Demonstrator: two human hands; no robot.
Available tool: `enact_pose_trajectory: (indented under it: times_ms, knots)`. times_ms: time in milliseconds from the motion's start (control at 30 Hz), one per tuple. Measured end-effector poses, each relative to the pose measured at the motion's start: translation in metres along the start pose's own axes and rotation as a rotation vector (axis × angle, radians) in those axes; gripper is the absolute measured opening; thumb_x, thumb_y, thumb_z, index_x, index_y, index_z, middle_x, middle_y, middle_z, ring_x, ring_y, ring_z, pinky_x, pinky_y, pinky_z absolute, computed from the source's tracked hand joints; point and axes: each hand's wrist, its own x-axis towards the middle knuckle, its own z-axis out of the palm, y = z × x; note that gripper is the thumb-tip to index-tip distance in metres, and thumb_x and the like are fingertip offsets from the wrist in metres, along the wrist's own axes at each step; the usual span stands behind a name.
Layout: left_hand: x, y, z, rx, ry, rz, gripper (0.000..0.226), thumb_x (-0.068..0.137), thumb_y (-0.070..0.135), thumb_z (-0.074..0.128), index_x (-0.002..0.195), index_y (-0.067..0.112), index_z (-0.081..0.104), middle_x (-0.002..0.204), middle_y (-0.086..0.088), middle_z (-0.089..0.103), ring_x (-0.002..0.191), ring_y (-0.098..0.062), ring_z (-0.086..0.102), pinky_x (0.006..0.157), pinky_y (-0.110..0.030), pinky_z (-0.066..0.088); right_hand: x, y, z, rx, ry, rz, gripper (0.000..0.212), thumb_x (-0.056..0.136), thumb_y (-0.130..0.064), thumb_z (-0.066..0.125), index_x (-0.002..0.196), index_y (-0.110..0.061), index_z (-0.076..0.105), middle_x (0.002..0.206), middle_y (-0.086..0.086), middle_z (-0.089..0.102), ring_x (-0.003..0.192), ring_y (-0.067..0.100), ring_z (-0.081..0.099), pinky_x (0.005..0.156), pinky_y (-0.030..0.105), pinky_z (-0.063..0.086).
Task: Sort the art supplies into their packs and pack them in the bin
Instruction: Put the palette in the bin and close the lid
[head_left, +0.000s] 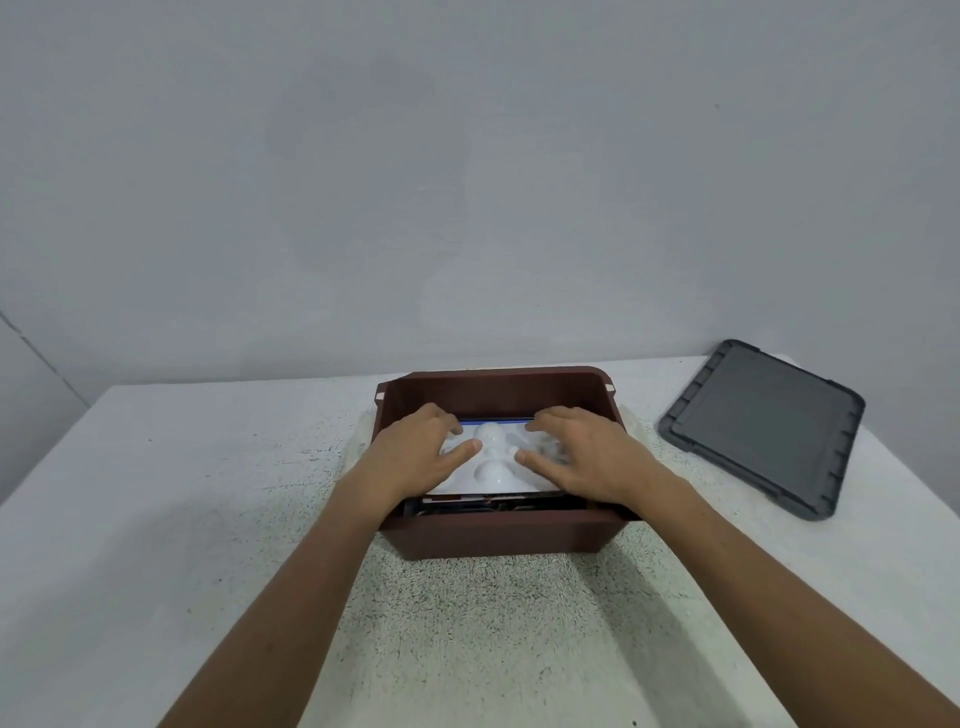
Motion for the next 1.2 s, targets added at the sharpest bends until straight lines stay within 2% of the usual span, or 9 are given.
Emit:
enact_pose_trajectory:
  times_ms: [233, 400, 533, 600, 667, 833, 1000, 1100, 1200]
  knots:
    - [0.015, 0.031, -0.009, -0.122, 0.019, 0.118, 0.040, 0.095, 0.056, 0.045, 0.117, 0.028, 0.063, 0.118, 0.005, 0.060, 0.107, -0.013, 0.058, 0.092, -0.041, 0.049, -0.011, 0.005, -0.010, 0.337, 0.426, 0.042, 0.017, 0.094, -0.026, 0.056, 0.099, -0.019, 0.070, 0.096, -0.010, 0.068, 0.091, 0.005, 0.060, 0.082, 0.031, 0.051]
    - [0.034, 0.085, -0.017, -0.351, 0.098, 0.276, 0.025, 0.097, 0.040, 0.052, 0.109, 0.025, 0.068, 0.107, 0.011, 0.067, 0.100, -0.005, 0.062, 0.091, -0.038, 0.051, -0.031, 0.039, -0.033, 0.402, 0.520, 0.155, 0.016, 0.094, -0.020, 0.059, 0.103, -0.016, 0.072, 0.101, -0.006, 0.070, 0.093, 0.006, 0.063, 0.082, 0.025, 0.051]
    - [0.049, 0.136, -0.016, -0.511, 0.068, 0.350, 0.025, 0.098, 0.037, 0.053, 0.111, 0.022, 0.068, 0.106, 0.012, 0.068, 0.095, -0.002, 0.063, 0.088, -0.026, 0.051, -0.051, 0.086, -0.050, 0.487, 0.576, 0.354, 0.016, 0.095, -0.021, 0.058, 0.105, -0.019, 0.072, 0.104, -0.007, 0.069, 0.088, 0.009, 0.065, 0.079, 0.024, 0.051]
    - [0.060, 0.161, -0.013, -0.572, 0.014, 0.338, 0.026, 0.098, 0.040, 0.052, 0.113, 0.024, 0.067, 0.109, 0.017, 0.065, 0.094, 0.004, 0.060, 0.081, -0.013, 0.047, -0.064, 0.114, -0.056, 0.498, 0.579, 0.440, 0.017, 0.096, -0.018, 0.057, 0.106, -0.018, 0.071, 0.104, -0.006, 0.068, 0.091, 0.011, 0.064, 0.081, 0.025, 0.050]
    - [0.071, 0.185, -0.008, -0.614, -0.009, 0.309, 0.028, 0.098, 0.041, 0.051, 0.116, 0.024, 0.065, 0.112, 0.016, 0.064, 0.094, 0.005, 0.059, 0.077, -0.011, 0.043, -0.079, 0.143, -0.061, 0.491, 0.545, 0.508, 0.017, 0.096, -0.017, 0.057, 0.107, -0.018, 0.069, 0.106, -0.004, 0.068, 0.095, 0.014, 0.064, 0.082, 0.027, 0.048]
    - [0.107, 0.248, 0.023, -0.580, -0.130, 0.163, 0.043, 0.098, 0.046, 0.047, 0.132, 0.020, 0.053, 0.132, 0.000, 0.058, 0.119, -0.016, 0.054, 0.093, -0.029, 0.044, -0.113, 0.221, -0.075, 0.546, 0.453, 0.748, 0.027, 0.094, -0.022, 0.059, 0.120, -0.018, 0.063, 0.121, 0.008, 0.063, 0.102, 0.019, 0.060, 0.075, 0.026, 0.044]
    - [0.142, 0.284, 0.070, -0.424, -0.252, -0.062, 0.055, 0.100, 0.047, 0.043, 0.142, 0.012, 0.038, 0.141, -0.013, 0.047, 0.125, -0.031, 0.049, 0.101, -0.040, 0.042, -0.137, 0.275, -0.070, 0.579, 0.272, 0.911, 0.049, 0.095, -0.026, 0.058, 0.141, -0.015, 0.045, 0.144, 0.013, 0.046, 0.125, 0.030, 0.049, 0.092, 0.031, 0.040]
    - [0.163, 0.293, 0.099, -0.331, -0.240, -0.202, 0.061, 0.099, 0.047, 0.043, 0.146, 0.011, 0.031, 0.147, -0.017, 0.039, 0.131, -0.036, 0.040, 0.106, -0.049, 0.039, -0.148, 0.298, -0.062, 0.669, 0.220, 0.944, 0.053, 0.091, -0.026, 0.060, 0.141, -0.018, 0.043, 0.138, 0.013, 0.051, 0.110, 0.029, 0.054, 0.095, 0.045, 0.047]
    - [0.173, 0.293, 0.123, -0.275, -0.241, -0.274, 0.060, 0.099, 0.045, 0.042, 0.146, 0.011, 0.029, 0.145, -0.017, 0.040, 0.131, -0.038, 0.038, 0.106, -0.049, 0.037, -0.150, 0.311, -0.056, 0.765, 0.244, 0.971, 0.048, 0.089, -0.025, 0.060, 0.136, -0.021, 0.046, 0.124, 0.011, 0.057, 0.105, 0.029, 0.059, 0.091, 0.049, 0.053]
